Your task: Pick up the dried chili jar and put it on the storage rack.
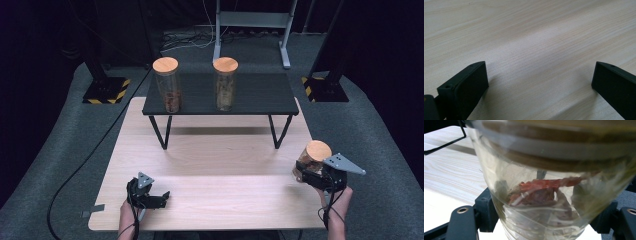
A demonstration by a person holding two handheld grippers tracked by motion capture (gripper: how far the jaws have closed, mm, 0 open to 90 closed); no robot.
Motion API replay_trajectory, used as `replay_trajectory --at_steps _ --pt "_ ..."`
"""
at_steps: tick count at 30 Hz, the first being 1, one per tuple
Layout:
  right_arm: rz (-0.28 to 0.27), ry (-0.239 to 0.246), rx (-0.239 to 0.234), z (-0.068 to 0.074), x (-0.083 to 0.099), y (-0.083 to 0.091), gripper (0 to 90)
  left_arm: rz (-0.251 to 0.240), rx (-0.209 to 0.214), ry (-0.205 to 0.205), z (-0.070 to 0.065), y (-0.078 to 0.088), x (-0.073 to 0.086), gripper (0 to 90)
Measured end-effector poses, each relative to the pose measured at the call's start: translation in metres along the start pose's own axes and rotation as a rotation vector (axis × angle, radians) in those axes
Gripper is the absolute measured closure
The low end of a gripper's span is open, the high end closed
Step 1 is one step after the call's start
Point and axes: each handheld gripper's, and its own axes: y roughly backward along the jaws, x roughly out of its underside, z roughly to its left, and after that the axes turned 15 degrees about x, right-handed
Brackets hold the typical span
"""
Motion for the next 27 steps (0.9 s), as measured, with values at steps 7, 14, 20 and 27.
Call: replay_trajectory --at_steps 7,14,20,27 --pt "-0.006 -0.003 -0.007 -0.001 -0.007 0.0 24.6 0.0 0.0 0.0 0.0 0.0 0.0 0.0" --pt "-0.004 -0.003 -0.011 -0.002 -0.013 -0.001 24.6 -0.001 -0.001 0.0 0.0 0.0 0.0 0.0" --pt "-0.008 -0.003 -0.014 -0.003 -0.019 -0.001 24.7 -0.001 -0.001 0.0 0.0 0.0 0.0 0.0" --pt "-0.004 0.002 -0.019 -0.002 -0.026 -0.003 24.6 -0.001 -0.001 0.0 0.0 0.0 0.0 0.0"
